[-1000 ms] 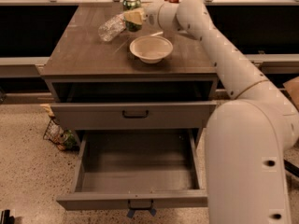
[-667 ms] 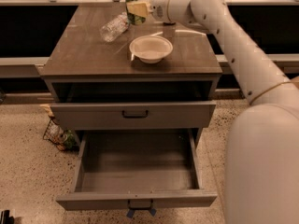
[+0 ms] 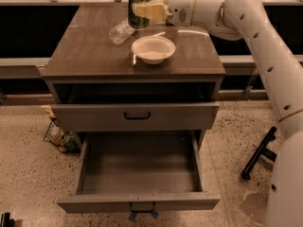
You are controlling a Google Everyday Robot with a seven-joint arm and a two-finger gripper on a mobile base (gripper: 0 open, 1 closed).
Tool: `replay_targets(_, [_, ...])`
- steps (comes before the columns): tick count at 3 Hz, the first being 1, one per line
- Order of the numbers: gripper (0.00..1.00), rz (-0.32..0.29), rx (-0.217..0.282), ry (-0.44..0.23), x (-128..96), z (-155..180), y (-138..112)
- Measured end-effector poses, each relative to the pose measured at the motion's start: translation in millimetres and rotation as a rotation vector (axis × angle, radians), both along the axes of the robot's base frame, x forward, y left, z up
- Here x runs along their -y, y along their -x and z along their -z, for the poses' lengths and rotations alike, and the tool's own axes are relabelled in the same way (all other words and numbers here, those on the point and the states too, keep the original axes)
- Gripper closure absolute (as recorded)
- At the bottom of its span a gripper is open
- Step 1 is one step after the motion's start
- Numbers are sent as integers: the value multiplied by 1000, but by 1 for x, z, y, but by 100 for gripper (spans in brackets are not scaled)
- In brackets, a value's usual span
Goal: Place green can into middle drawer
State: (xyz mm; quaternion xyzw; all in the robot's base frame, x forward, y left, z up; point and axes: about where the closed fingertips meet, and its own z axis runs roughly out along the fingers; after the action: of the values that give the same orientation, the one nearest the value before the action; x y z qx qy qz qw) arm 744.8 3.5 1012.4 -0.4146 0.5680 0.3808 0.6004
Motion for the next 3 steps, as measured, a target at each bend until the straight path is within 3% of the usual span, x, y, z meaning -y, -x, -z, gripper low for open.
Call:
replay_targets(2, [100,-49,-4,23,-11,1,17])
replay_targets(3, [100,-30,25,1,-8,-25,50])
